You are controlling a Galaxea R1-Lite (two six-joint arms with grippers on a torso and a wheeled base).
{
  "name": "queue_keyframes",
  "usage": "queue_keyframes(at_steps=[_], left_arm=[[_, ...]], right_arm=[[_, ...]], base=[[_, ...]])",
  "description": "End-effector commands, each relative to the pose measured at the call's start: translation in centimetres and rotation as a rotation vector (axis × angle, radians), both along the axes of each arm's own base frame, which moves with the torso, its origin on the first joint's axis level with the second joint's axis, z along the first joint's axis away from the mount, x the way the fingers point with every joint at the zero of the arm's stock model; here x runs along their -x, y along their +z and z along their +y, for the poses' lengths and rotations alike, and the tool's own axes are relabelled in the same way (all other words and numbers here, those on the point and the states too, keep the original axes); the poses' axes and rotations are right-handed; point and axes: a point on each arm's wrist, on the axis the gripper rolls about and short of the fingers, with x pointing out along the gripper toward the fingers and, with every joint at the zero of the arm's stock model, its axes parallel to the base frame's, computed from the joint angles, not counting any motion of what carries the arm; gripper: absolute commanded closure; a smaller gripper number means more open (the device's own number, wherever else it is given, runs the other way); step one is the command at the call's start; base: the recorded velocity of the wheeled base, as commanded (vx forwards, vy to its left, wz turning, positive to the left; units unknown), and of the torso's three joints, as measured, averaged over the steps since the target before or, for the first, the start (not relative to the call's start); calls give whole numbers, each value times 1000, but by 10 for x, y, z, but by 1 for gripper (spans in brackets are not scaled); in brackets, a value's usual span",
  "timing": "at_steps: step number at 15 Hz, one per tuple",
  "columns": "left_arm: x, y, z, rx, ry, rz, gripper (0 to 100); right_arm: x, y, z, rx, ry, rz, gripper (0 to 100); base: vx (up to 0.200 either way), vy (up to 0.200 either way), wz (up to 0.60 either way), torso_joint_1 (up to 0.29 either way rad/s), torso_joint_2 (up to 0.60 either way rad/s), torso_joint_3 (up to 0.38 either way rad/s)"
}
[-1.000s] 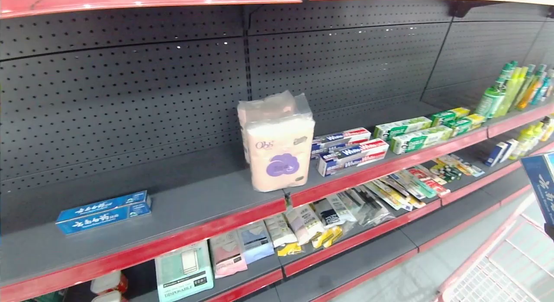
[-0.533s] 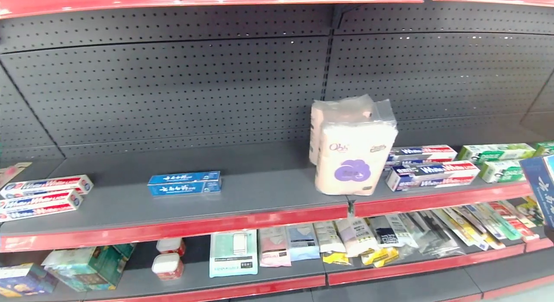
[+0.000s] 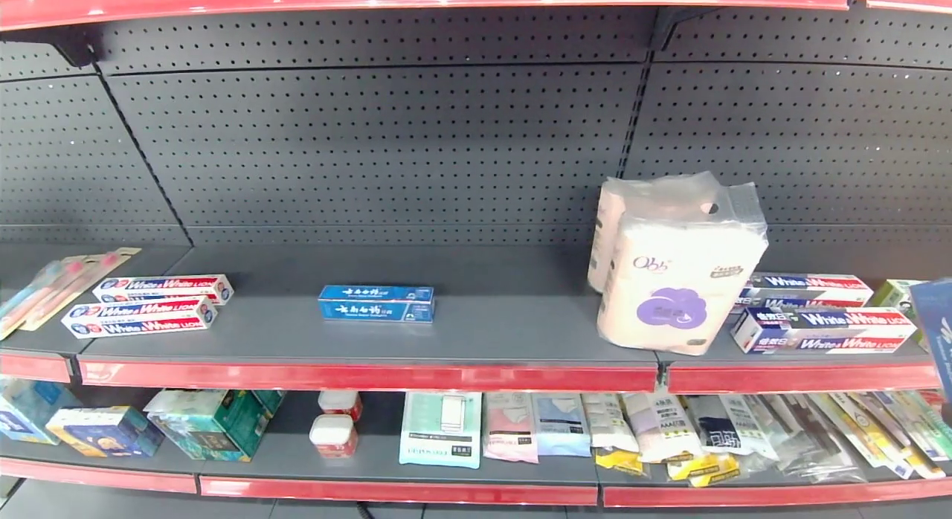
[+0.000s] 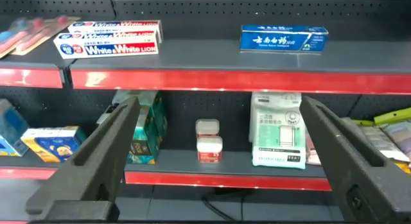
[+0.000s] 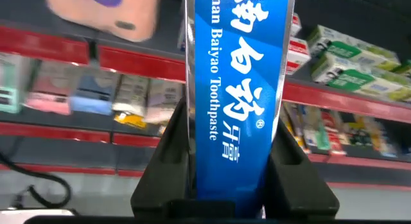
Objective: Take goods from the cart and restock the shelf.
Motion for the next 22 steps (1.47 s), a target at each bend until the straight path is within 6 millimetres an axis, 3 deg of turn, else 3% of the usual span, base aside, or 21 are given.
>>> queue_keyframes(at_steps=[1,7,8,9,11,13,14,15,18,22], left_arm=[[0,0,0,-1,1,0,0],[-5,2,0,-18,-54,66,0],[-4,41,0,-9,-100,29,0],[-16,85,-1,38,-123,57,0],[-42,135,-2,110,-109,76,0],[-60,135,0,81,12,148,0],[-79,132,3,58,180,234,0],[-90,130,3,51,199,279,0],[-114,118,1,59,108,392,0],[-177,101,-2,63,66,462,0]], right_arm=[[11,-1,2,-54,35,-56,100],[27,-9,5,-110,83,-114,100],[31,-9,6,-133,81,-133,100],[33,-10,6,-134,78,-144,100],[37,-15,6,-130,78,-150,100],[41,-19,6,-127,76,-164,100],[43,-22,7,-125,70,-170,100],[45,-23,6,-123,62,-175,100],[45,-23,7,-117,65,-176,100],[44,-24,6,-117,67,-164,100]], base=[[0,0,0,0,0,0],[0,0,0,0,0,0],[0,0,0,0,0,0],[0,0,0,0,0,0],[0,0,0,0,0,0],[0,0,0,0,0,0],[0,0,0,0,0,0],[0,0,0,0,0,0],[0,0,0,0,0,0],[0,0,0,0,0,0]])
